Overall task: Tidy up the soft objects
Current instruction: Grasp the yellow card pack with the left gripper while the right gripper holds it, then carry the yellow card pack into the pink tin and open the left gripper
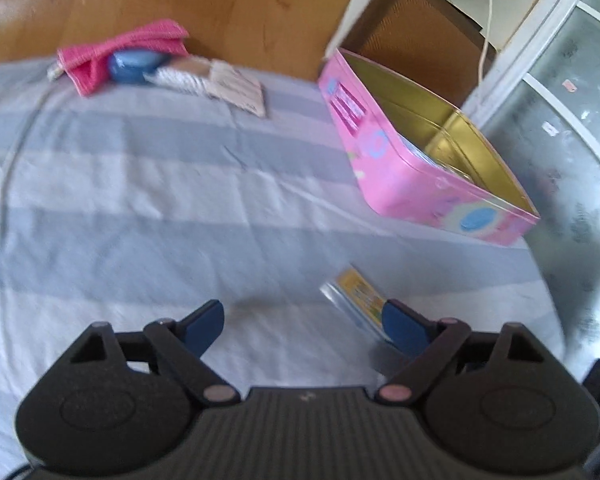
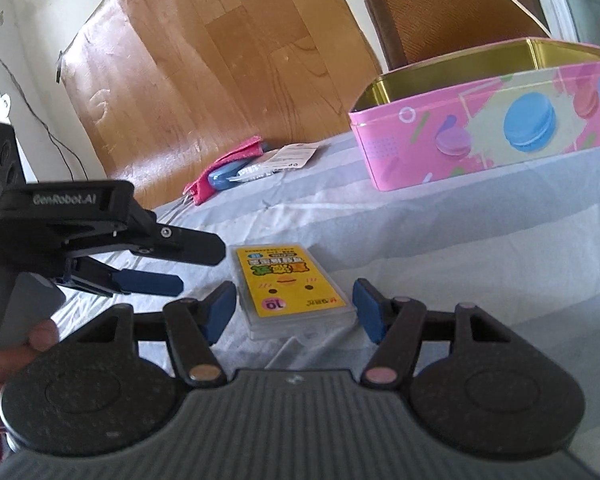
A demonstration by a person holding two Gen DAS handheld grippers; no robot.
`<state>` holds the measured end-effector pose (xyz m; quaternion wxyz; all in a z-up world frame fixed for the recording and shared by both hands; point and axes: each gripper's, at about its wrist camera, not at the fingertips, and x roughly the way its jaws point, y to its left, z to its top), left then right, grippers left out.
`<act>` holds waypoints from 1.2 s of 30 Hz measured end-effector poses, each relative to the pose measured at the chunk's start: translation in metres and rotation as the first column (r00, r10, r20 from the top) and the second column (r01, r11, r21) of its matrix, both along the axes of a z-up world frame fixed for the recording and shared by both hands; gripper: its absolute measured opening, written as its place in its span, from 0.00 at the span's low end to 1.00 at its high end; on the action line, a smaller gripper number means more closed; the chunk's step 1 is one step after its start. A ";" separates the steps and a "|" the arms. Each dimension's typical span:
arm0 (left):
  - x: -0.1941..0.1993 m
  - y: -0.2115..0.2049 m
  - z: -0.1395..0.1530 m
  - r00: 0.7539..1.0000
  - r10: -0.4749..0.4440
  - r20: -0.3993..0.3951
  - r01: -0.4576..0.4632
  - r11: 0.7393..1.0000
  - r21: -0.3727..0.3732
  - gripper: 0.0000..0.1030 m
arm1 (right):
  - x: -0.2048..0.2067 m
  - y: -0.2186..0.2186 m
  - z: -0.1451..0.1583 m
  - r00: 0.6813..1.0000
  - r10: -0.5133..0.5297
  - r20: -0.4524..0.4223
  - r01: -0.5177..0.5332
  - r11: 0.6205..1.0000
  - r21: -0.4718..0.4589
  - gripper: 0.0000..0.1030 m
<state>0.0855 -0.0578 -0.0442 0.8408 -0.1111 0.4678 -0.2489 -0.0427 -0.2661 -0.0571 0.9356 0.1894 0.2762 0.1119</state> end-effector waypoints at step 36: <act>0.122 -0.208 0.069 0.953 -0.269 0.138 0.286 0.951 -0.117 0.29 | 0.077 -0.091 0.053 0.907 -0.221 0.358 0.308 0.928 -0.209 0.58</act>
